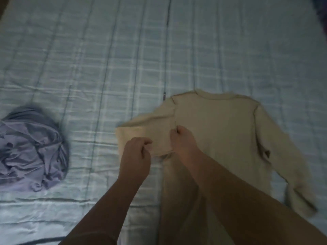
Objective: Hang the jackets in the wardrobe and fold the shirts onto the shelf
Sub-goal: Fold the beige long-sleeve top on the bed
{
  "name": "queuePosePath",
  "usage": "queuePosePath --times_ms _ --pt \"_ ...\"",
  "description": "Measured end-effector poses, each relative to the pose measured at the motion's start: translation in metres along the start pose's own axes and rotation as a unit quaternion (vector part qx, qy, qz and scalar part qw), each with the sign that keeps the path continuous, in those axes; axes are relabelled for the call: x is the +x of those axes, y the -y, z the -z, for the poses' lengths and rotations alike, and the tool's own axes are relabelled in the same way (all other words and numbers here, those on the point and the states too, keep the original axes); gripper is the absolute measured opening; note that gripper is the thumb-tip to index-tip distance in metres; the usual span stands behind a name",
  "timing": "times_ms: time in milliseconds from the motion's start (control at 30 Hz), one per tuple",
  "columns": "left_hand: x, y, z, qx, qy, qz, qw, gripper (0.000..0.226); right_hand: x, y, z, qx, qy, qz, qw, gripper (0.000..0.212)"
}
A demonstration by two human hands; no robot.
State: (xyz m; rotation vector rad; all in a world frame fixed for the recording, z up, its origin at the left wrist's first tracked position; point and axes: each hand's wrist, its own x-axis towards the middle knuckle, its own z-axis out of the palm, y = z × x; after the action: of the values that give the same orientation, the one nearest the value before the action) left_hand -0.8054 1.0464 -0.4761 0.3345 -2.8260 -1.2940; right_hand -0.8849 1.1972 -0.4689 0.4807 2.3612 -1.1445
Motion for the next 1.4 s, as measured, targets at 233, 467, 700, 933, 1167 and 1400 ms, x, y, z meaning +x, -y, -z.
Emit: queuePosePath --times_ms 233,467,700,933,1167,1400 --pt "0.021 -0.035 -0.093 0.248 0.106 -0.066 0.961 0.057 0.043 -0.060 0.105 0.033 -0.050 -0.004 0.998 0.029" --pt "0.030 -0.083 -0.175 0.315 0.179 -0.092 0.927 0.059 0.070 -0.127 0.200 -0.014 -0.109 -0.011 0.994 0.034" --pt "0.026 -0.104 -0.229 0.344 0.200 -0.115 0.910 0.064 0.086 -0.194 0.250 0.038 -0.155 -0.087 0.983 0.027" --pt "0.019 -0.109 -0.249 0.372 0.196 -0.123 0.899 0.066 0.093 -0.222 0.279 -0.032 -0.125 -0.077 0.989 0.031" --pt "0.009 -0.141 -0.254 0.331 0.208 -0.162 0.906 0.063 0.045 -0.262 0.310 0.057 -0.214 -0.098 0.970 0.015" --pt "-0.013 -0.217 -0.310 0.226 0.259 -0.292 0.893 0.053 -0.031 -0.364 0.346 -0.009 -0.221 -0.193 0.956 0.033"
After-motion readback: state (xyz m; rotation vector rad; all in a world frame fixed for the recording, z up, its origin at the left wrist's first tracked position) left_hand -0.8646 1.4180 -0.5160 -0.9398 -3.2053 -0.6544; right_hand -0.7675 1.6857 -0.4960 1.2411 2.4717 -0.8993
